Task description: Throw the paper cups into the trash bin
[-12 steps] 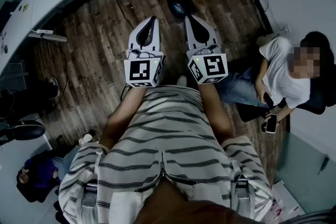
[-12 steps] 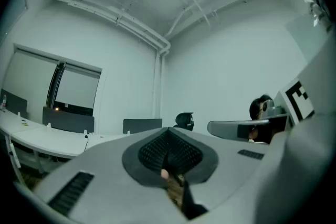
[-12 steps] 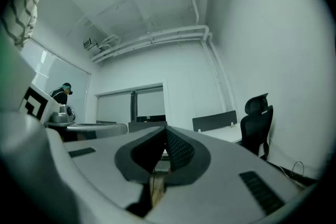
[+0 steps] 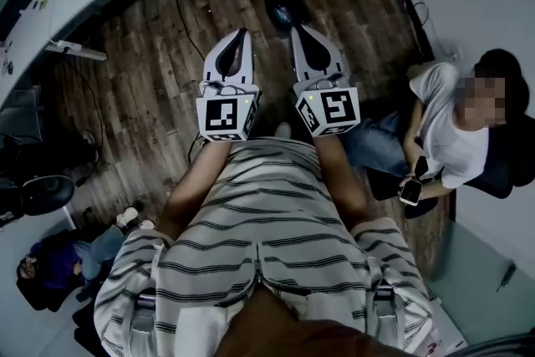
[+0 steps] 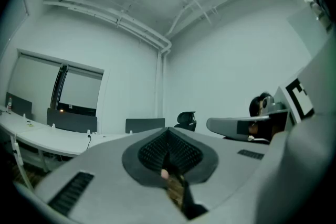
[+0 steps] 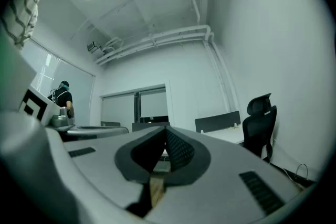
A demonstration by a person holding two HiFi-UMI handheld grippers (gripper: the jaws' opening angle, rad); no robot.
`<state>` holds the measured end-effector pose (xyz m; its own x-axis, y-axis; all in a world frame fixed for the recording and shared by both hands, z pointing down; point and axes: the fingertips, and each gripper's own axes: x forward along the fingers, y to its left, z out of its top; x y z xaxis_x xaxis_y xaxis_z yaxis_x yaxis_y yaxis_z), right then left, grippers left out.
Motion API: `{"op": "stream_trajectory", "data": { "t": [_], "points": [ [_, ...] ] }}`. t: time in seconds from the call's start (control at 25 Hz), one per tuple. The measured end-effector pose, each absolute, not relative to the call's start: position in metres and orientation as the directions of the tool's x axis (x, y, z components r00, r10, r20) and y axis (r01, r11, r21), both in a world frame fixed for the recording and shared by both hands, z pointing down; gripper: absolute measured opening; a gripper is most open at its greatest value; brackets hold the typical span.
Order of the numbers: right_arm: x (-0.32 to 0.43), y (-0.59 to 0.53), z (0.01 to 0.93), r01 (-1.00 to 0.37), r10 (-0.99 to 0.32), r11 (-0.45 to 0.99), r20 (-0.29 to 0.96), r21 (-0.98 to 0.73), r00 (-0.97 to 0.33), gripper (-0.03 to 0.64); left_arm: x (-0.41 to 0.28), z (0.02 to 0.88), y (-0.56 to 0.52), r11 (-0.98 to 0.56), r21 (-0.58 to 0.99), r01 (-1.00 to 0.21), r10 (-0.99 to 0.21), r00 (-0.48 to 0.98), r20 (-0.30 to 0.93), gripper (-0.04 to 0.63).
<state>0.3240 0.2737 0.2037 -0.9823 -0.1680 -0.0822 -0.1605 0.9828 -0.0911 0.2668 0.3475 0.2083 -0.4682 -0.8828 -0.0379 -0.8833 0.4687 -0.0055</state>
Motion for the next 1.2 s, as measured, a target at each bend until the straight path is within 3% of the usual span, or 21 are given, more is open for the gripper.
{"op": "stream_trajectory", "data": {
  "t": [0.4, 0.76, 1.2],
  "points": [
    [0.326, 0.265, 0.214, -0.124, -0.132, 0.986, -0.068, -0.114, -0.989, 0.017, 0.281, 0.225, 0.35, 0.516, -0.026, -0.856, -0.856, -0.516, 0.01, 0.025],
    [0.298, 0.246, 0.223, -0.137, -0.143, 0.986, -0.05, -0.095, -0.989, 0.017, 0.254, 0.238, 0.327, 0.5, -0.03, -0.865, -0.865, -0.501, 0.013, 0.025],
    [0.168, 0.173, 0.239, -0.209, -0.212, 0.974, -0.029, -0.085, -0.977, 0.017, 0.108, 0.259, 0.249, 0.464, -0.007, -0.886, -0.885, -0.464, 0.028, 0.025]
  ]
}}
